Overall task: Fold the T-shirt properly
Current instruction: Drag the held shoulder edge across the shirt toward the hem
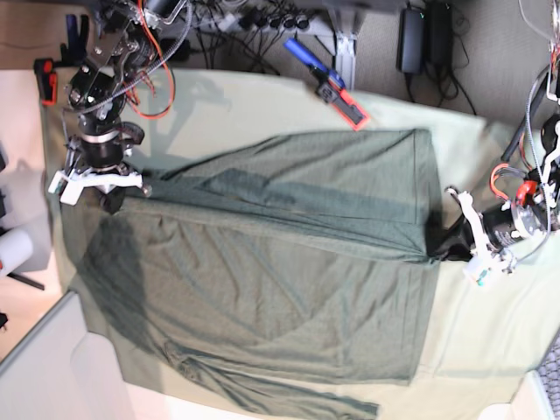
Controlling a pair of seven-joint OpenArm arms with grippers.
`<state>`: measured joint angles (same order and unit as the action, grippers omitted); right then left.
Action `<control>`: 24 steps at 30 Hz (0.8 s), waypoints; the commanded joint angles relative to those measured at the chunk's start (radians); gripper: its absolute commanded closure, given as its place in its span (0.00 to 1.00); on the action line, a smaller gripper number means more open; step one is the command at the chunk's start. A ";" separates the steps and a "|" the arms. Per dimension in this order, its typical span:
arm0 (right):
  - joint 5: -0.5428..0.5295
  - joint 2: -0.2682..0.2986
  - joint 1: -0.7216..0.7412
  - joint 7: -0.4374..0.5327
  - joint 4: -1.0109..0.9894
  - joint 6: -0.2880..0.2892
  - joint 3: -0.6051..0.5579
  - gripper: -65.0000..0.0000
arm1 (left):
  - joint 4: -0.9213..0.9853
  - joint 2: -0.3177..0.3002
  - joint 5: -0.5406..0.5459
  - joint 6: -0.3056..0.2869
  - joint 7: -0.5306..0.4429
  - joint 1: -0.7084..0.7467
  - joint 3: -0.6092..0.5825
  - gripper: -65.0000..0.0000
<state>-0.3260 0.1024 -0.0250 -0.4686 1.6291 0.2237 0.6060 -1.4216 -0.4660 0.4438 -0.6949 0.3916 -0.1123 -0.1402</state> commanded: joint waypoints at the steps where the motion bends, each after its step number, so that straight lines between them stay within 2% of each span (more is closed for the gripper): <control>1: 0.000 0.014 0.027 0.045 -0.004 0.015 0.001 1.00 | 0.016 -0.011 0.003 -0.003 -0.033 -0.039 -0.005 1.00; 3: 0.012 0.014 0.060 0.054 -0.043 0.040 0.000 1.00 | 0.069 -0.008 -0.013 -0.003 -0.053 -0.078 -0.024 1.00; 12: 0.056 0.017 0.163 0.083 -0.168 0.043 0.000 1.00 | 0.226 0.034 -0.121 -0.003 -0.145 -0.164 -0.058 0.98; 16: 0.061 0.019 0.187 0.099 -0.217 0.055 -0.001 1.00 | 0.269 0.039 -0.126 -0.003 -0.157 -0.179 -0.058 0.96; 18: 0.061 0.019 0.193 0.106 -0.235 0.065 -0.002 1.00 | 0.277 0.039 -0.139 -0.003 -0.177 -0.178 -0.058 0.86; 21: 0.056 0.019 0.199 0.106 -0.248 0.065 -0.013 1.00 | 0.285 0.039 -0.139 -0.003 -0.193 -0.178 -0.058 0.51; 22: 0.056 0.019 0.199 0.107 -0.248 0.065 -0.018 1.00 | 0.285 0.039 -0.127 -0.003 -0.193 -0.178 -0.058 0.44; 23: 0.057 0.019 0.199 0.108 -0.248 0.065 -0.023 1.00 | 0.285 0.037 -0.113 -0.003 -0.193 -0.177 -0.058 0.42; 24: 0.056 0.019 0.199 0.110 -0.248 0.065 -0.028 0.89 | 0.285 0.035 -0.102 -0.003 -0.191 -0.175 -0.058 0.42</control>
<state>-0.2604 0.1081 0.1505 -0.3882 1.3651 0.2733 0.5793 -1.1233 -0.4160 0.3290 -0.6960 0.2272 -0.2638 -0.2047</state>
